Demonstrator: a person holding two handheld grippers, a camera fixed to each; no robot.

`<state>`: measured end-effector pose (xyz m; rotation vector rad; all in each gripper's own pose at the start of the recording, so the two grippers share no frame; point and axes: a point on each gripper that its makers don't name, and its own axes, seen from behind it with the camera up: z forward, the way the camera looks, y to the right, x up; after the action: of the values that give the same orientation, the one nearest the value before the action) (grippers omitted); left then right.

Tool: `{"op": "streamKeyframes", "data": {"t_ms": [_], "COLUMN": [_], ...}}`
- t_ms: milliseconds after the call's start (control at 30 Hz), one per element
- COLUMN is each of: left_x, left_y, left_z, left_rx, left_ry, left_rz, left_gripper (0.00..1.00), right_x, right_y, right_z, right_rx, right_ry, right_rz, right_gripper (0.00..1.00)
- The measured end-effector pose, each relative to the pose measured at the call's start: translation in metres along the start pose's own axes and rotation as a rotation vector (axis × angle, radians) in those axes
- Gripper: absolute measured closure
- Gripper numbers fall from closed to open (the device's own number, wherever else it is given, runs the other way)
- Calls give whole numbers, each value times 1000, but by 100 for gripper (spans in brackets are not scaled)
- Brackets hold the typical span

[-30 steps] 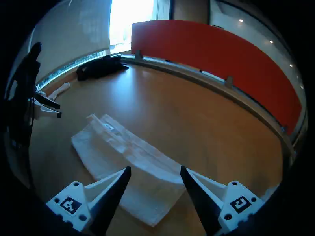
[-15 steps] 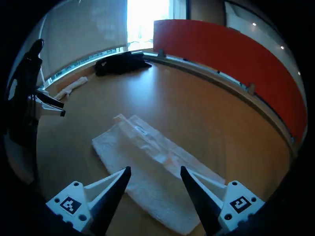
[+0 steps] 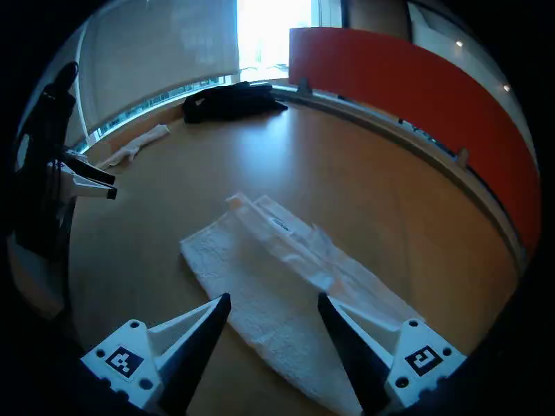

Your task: Fold towel

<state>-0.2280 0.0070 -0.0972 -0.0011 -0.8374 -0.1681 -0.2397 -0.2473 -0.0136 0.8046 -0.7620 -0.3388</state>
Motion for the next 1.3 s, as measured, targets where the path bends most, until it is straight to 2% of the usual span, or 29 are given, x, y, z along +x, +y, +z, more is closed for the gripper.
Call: {"op": "streamKeyframes", "data": {"t_ms": [200, 700, 1000, 1300], "left_x": [-2, -4, -4, -2], "left_y": [-2, -9, -8, -6], "left_z": [-3, -6, -6, -8], "left_rx": [-1, 8, 6, 3], "left_ry": [1, -1, -1, 0], "left_rz": [-6, -5, -1, 8], "left_gripper": [9, 9, 9, 9], "right_x": [-3, 25, 20, -4], "right_y": [4, 30, 28, 34], "right_z": [9, 20, 14, -4], "right_rx": [-5, -37, -40, -61], "right_ry": [-12, 11, 10, -6], "right_rz": [5, -10, -10, 11], "right_gripper": [2, 2, 3, 3]}}
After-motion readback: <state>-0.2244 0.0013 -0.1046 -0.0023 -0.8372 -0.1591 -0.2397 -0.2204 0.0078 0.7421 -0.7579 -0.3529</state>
